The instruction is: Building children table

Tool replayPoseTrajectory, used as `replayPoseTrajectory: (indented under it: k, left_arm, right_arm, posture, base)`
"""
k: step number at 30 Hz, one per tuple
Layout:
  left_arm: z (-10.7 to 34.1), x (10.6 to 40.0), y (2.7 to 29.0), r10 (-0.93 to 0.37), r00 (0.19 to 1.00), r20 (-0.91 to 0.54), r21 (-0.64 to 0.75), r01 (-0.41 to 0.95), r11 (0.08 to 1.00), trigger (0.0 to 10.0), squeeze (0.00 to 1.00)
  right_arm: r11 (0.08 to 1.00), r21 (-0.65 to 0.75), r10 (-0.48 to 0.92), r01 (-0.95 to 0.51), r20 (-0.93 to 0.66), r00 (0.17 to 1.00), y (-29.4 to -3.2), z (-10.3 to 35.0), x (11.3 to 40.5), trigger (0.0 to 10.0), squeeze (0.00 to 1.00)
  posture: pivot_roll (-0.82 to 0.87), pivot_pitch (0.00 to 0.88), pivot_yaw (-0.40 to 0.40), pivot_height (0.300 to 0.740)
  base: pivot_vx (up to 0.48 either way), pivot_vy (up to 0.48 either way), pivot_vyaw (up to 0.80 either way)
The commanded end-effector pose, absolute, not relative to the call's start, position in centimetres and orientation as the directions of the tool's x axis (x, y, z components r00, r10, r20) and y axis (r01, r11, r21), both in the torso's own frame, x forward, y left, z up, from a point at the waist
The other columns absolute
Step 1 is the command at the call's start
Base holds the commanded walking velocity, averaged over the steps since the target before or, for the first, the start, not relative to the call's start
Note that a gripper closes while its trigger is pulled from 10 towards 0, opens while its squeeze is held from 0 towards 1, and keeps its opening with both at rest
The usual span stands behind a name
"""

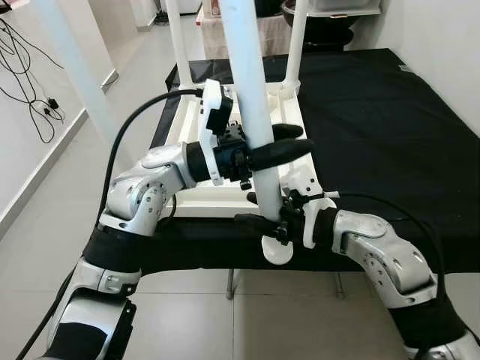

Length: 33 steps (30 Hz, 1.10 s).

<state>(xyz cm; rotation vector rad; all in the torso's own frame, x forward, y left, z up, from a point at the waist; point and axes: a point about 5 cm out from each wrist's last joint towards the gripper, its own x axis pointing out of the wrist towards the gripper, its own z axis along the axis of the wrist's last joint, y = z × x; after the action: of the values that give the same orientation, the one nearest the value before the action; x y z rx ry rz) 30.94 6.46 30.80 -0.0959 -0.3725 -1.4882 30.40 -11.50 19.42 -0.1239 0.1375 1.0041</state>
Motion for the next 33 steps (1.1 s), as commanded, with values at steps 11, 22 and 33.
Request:
replayPoseTrajectory:
  k: [11,22,33]
  left_arm:
    - [32.4,29.4,4.5,-0.939,-0.127,0.321,0.257,0.965,-0.043,0.0,0.0]
    - [32.5,29.4,4.4,-0.935,-0.126,0.332,0.257,0.966,-0.039,0.0,0.0]
    - [33.6,30.4,5.1,-0.891,-0.028,0.454,0.185,0.981,0.064,10.0,0.75]
  right_arm:
    - [0.518,0.014,0.826,-0.855,-0.269,0.496,-9.0,17.1,30.2,1.6,0.0]
    - [0.579,0.031,0.8,-0.815,-0.218,0.559,-8.4,17.4,31.1,0.0,0.0]
    - [0.582,-0.001,0.81,-0.813,-0.086,0.58,-7.9,18.7,31.2,0.0,0.0]
  posture:
    - [-0.1,0.097,0.027,0.74]
    - [-0.09,0.102,0.029,0.74]
    - [-0.09,0.104,0.038,0.74]
  base:
    - [0.0,0.0,0.0]
    - [0.0,0.0,0.0]
    - [0.0,0.0,0.0]
